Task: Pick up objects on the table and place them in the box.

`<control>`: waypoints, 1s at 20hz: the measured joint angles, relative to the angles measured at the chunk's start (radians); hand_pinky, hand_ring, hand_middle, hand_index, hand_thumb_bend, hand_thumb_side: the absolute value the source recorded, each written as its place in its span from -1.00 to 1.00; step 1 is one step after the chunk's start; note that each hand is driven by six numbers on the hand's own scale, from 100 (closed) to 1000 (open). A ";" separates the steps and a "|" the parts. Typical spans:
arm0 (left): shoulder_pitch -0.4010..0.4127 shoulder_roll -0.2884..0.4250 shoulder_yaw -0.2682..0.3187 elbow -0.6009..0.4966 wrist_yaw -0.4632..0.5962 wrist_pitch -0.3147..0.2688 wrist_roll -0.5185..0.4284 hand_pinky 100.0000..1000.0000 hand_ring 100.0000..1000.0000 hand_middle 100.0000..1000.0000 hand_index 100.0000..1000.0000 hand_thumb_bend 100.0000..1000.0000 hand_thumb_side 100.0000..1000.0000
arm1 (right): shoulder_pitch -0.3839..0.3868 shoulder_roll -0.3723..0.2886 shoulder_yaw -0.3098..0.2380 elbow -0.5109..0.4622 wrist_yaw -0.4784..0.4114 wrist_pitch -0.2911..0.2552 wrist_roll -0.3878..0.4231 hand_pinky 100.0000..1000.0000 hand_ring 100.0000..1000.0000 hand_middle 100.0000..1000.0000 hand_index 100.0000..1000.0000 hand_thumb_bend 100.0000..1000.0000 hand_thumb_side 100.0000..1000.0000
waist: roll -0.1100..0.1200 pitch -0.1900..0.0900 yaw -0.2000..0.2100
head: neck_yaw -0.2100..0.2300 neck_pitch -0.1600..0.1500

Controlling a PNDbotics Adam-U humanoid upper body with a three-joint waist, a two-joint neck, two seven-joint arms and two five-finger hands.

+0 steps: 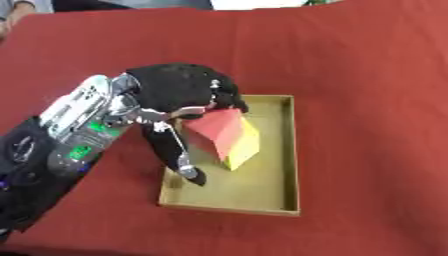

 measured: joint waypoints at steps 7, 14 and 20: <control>0.001 0.001 0.034 -0.057 -0.002 0.002 -0.010 0.77 0.86 0.56 0.81 0.51 -0.16 | 0.010 0.001 -0.002 -0.001 0.000 0.002 0.002 0.39 0.52 0.14 0.60 -0.95 0.93 | 0.002 -0.013 0.007 | 0.002 0.000; -0.001 0.001 0.106 -0.167 0.041 0.039 0.019 0.76 0.82 0.53 0.78 0.31 -0.23 | 0.019 0.010 -0.006 -0.005 0.000 0.008 0.002 0.39 0.52 0.14 0.61 -0.95 0.93 | 0.002 -0.029 0.014 | 0.002 -0.001; -0.001 0.000 0.158 -0.224 0.112 0.078 0.058 0.74 0.76 0.48 0.74 0.04 -0.29 | 0.027 0.012 -0.008 -0.011 0.000 0.012 0.003 0.39 0.52 0.15 0.60 -0.94 0.93 | 0.001 -0.034 0.018 | -0.002 -0.001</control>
